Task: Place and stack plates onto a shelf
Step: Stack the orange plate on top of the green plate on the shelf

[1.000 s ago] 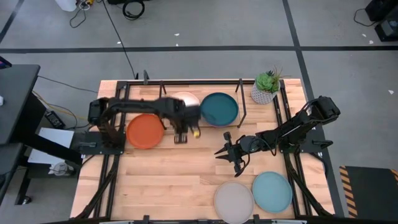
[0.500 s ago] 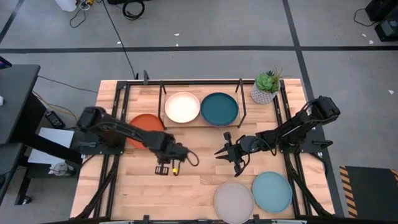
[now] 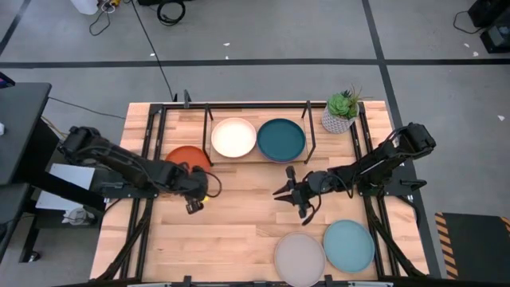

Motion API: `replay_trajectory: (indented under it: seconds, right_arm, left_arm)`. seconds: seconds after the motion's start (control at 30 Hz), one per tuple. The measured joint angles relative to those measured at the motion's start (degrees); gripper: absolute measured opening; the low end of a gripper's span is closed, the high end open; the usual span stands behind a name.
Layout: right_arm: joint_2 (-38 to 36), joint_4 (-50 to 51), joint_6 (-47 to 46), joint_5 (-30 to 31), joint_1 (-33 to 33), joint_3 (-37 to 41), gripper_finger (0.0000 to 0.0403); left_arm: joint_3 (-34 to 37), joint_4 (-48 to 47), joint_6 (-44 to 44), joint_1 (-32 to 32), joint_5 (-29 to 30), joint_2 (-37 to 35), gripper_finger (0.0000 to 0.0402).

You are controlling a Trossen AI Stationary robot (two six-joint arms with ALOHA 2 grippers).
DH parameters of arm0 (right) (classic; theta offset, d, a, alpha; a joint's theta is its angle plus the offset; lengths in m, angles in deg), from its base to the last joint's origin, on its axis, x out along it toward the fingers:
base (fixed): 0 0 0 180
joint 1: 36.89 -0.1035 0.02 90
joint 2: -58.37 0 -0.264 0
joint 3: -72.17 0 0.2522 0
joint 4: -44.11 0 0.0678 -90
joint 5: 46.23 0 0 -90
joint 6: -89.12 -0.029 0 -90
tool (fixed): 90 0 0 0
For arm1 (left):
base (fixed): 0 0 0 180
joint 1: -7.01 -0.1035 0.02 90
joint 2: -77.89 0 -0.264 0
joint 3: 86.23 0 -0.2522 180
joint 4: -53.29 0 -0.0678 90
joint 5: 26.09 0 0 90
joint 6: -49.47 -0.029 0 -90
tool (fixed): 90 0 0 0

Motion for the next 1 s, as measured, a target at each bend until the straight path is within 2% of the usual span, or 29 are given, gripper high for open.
replay_trajectory:
  seconds: [0.13, 0.37, 0.5, 0.63, 0.83, 1.0]
  right_arm:
    - [0.0, -0.68, 1.07, -0.32, 1.05, -0.01, 0.0082]
    - [-0.01, -1.71, 1.73, -4.91, 2.6, 0.01, 0.0082]
    - [-0.01, -2.13, 2.34, -5.54, 2.67, -0.01, 0.0082]
    - [-0.02, -2.11, 2.31, -5.63, 2.69, -0.01, 0.0082]
    - [-0.02, -1.95, 2.12, -5.63, 2.69, -0.01, 0.0082]
    - [0.0, -1.98, 1.23, -5.63, 2.67, -0.01, 0.0082]
  left_arm:
    - [3.49, 2.01, 3.86, 2.36, 2.06, 0.18, 0.0066]
    - [7.67, 3.57, 5.42, 3.98, 6.56, 3.97, 0.016]
    - [9.45, 3.42, 5.46, 4.02, 7.23, 6.07, 0.0175]
    - [9.97, 3.36, 4.09, 4.0, 6.57, 8.54, 0.0144]
    - [7.7, 2.43, 0.93, 3.46, 0.41, 8.94, 0.0022]
    - [0.68, -0.5, -0.73, 2.02, -11.24, 7.6, 0.0024]
